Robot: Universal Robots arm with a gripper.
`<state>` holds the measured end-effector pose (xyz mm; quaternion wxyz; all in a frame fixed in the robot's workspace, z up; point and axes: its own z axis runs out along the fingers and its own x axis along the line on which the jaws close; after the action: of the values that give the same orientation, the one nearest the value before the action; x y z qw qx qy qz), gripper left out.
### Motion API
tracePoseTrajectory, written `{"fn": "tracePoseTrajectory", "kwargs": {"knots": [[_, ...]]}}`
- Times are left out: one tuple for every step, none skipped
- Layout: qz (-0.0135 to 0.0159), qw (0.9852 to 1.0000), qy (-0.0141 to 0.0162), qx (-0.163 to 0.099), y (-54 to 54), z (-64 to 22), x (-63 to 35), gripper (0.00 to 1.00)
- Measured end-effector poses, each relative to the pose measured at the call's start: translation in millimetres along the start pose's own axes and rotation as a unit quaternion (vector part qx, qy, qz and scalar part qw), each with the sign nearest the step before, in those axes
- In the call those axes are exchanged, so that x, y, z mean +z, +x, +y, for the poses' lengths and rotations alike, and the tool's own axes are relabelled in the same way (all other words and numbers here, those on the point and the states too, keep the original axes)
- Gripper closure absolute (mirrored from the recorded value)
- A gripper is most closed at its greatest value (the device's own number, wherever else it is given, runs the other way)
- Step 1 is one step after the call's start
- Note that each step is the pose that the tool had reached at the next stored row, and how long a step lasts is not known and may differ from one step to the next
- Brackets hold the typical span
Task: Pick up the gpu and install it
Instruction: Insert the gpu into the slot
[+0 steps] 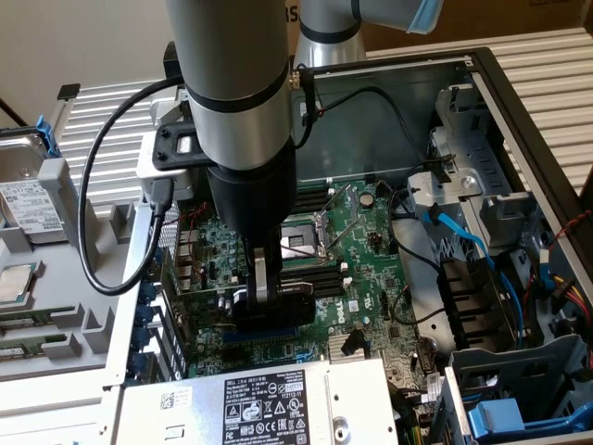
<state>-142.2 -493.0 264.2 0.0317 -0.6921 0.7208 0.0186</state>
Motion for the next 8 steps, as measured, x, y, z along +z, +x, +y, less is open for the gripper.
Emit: {"fn": "tracePoseTrajectory", "kwargs": {"knots": [[0.0000,1.0000,0.0000,-0.001,0.0,0.0,0.0,0.74],[0.0000,1.0000,-0.0001,-0.001,0.0,0.0,0.0,0.74],[0.0000,1.0000,-0.0001,-0.002,0.0,0.0,0.0,0.74],[0.0000,1.0000,-0.0002,-0.003,0.0,-0.1,0.0,0.74],[0.0000,1.0000,-0.0002,-0.003,0.0,-0.1,0.0,0.74],[0.0000,1.0000,-0.0002,-0.003,0.0,-0.1,0.0,0.74],[0.0000,1.0000,-0.0002,-0.003,0.0,0.0,0.0,0.74],[0.0000,1.0000,-0.0002,-0.003,0.0,0.0,0.1,0.74]]}}
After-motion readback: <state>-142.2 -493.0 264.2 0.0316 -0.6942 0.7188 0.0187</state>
